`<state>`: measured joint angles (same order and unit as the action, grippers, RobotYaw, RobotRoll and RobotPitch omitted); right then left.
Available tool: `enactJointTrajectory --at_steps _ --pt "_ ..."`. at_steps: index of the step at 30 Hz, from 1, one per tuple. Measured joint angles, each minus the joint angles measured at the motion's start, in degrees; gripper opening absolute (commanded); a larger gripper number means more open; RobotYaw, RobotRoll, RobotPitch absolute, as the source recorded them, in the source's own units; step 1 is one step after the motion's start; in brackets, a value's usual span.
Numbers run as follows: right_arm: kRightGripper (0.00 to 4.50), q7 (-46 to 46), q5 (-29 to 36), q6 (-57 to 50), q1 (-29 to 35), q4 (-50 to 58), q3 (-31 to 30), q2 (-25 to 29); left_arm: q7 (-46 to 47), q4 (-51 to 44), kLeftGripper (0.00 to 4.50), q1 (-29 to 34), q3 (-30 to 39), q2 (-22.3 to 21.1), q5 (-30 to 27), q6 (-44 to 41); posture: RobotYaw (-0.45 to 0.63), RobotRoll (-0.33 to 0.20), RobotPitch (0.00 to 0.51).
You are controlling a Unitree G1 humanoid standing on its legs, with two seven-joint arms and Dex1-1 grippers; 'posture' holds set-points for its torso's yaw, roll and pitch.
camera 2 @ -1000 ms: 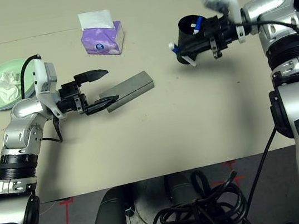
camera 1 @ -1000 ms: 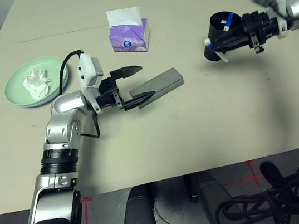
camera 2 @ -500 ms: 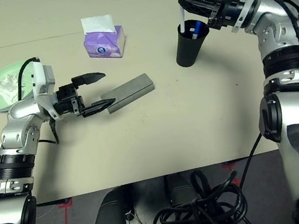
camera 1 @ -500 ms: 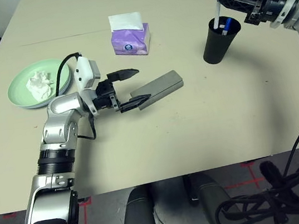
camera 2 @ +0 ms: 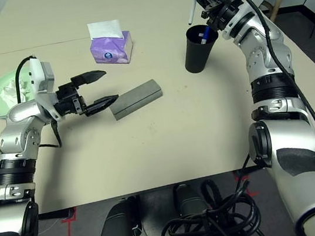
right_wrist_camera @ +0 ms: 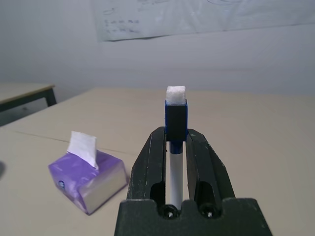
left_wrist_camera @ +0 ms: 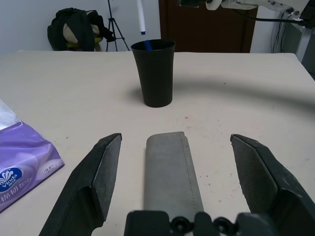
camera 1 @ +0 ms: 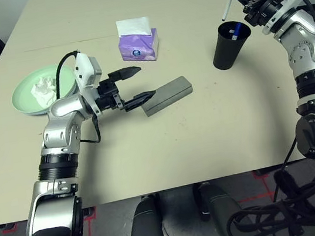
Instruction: Organize and tidy the items on the table.
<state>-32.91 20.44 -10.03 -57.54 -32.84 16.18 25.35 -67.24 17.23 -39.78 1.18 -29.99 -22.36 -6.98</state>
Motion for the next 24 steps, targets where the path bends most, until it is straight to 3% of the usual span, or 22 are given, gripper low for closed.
enactJointTrajectory --at_steps 11,22,24 --pt "0.42 3.3 -0.3 -2.7 2.8 4.5 -0.9 -0.7 0.0 1.6 4.50 0.0 0.0 0.2 0.0 0.6 0.01 0.000 0.127" --pt "4.46 5.4 -1.1 -3.4 3.8 6.3 -1.9 -0.7 0.0 1.6 4.50 0.0 0.0 0.2 0.0 0.8 0.00 0.000 0.127" --pt "4.46 5.5 -1.1 -3.7 4.1 6.8 -1.9 -0.7 0.0 1.6 4.50 0.0 0.0 0.2 0.0 0.8 0.00 0.000 0.125"
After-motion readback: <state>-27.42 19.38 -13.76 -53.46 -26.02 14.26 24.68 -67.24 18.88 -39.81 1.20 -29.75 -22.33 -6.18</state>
